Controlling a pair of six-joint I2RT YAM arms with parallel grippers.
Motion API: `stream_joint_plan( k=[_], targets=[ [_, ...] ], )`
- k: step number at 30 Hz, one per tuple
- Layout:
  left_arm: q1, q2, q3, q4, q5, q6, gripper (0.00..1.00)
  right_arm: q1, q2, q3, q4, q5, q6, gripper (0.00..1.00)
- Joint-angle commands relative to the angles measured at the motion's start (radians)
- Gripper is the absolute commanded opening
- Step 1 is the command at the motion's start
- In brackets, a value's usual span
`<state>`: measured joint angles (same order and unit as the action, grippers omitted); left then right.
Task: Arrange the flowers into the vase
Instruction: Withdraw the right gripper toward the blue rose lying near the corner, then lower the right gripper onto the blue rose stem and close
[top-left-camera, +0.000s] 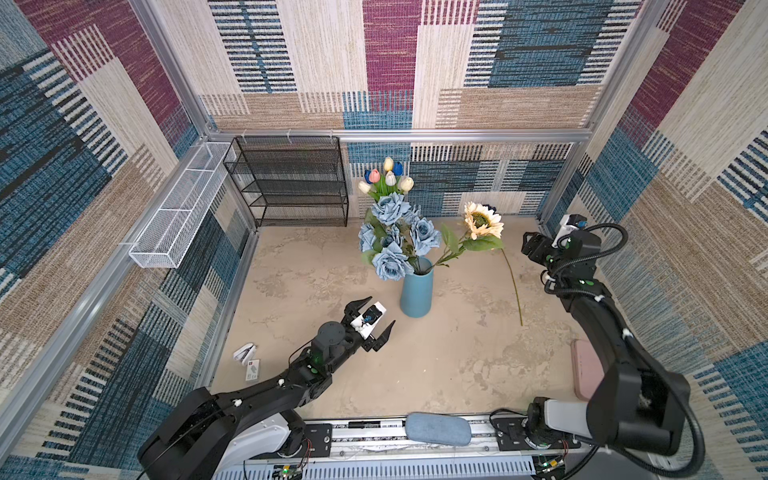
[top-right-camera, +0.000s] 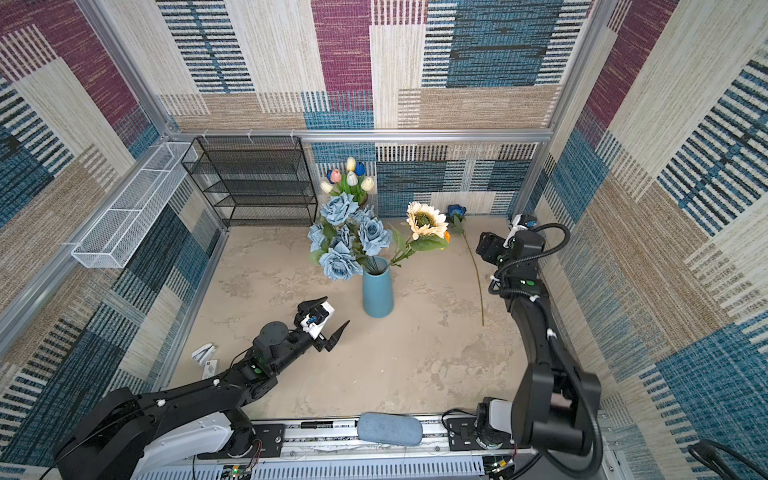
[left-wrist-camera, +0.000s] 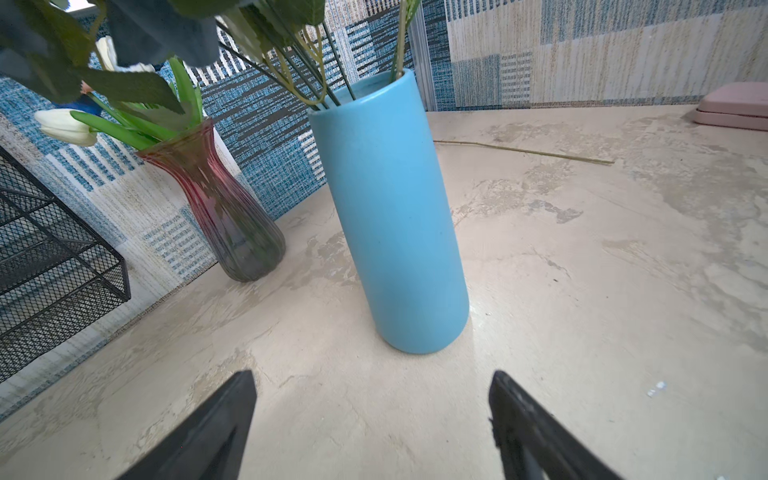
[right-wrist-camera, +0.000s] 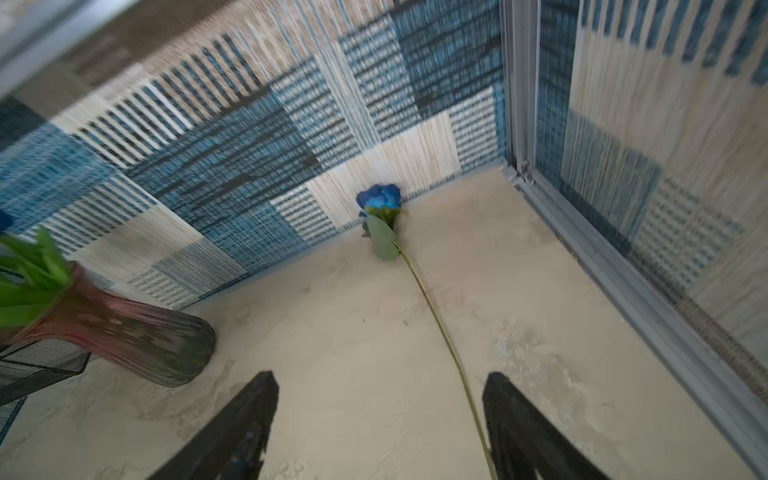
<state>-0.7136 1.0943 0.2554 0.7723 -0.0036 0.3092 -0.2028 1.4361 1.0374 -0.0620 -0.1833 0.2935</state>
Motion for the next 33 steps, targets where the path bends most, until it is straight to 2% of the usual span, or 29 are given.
stream_joint_plan(
  k=[1, 4, 9, 14, 20, 25, 29, 33],
  targets=[
    [0.000, -0.011, -0.013, 0.049, 0.061, -0.007, 0.93, -0.003, 0.179, 0.117, -0.143, -0.033, -0.104, 0.73],
    [0.000, 0.003, -0.012, 0.060, 0.086, -0.008, 1.00, -0.003, 0.354, 0.268, -0.263, -0.001, -0.202, 0.68],
    [-0.001, 0.030, -0.001, 0.063, 0.157, -0.005, 1.00, -0.002, 0.572, 0.513, -0.427, 0.047, -0.319, 0.59],
    [-0.001, 0.033, 0.002, 0.064, 0.208, -0.003, 1.00, -0.001, 0.703, 0.669, -0.457, 0.013, -0.406, 0.59],
    [-0.001, 0.036, 0.005, 0.061, 0.248, 0.000, 1.00, 0.009, 0.873, 0.883, -0.557, 0.054, -0.461, 0.60],
    [-0.002, 0.055, 0.015, 0.052, 0.256, 0.006, 0.99, 0.027, 0.963, 0.987, -0.578, 0.020, -0.488, 0.58],
    [-0.004, 0.062, 0.018, 0.053, 0.251, 0.006, 1.00, 0.053, 1.021, 1.037, -0.572, 0.077, -0.504, 0.57],
    [-0.005, 0.051, 0.021, 0.034, 0.241, 0.011, 1.00, 0.052, 1.091, 1.119, -0.618, 0.080, -0.487, 0.47]
  ],
)
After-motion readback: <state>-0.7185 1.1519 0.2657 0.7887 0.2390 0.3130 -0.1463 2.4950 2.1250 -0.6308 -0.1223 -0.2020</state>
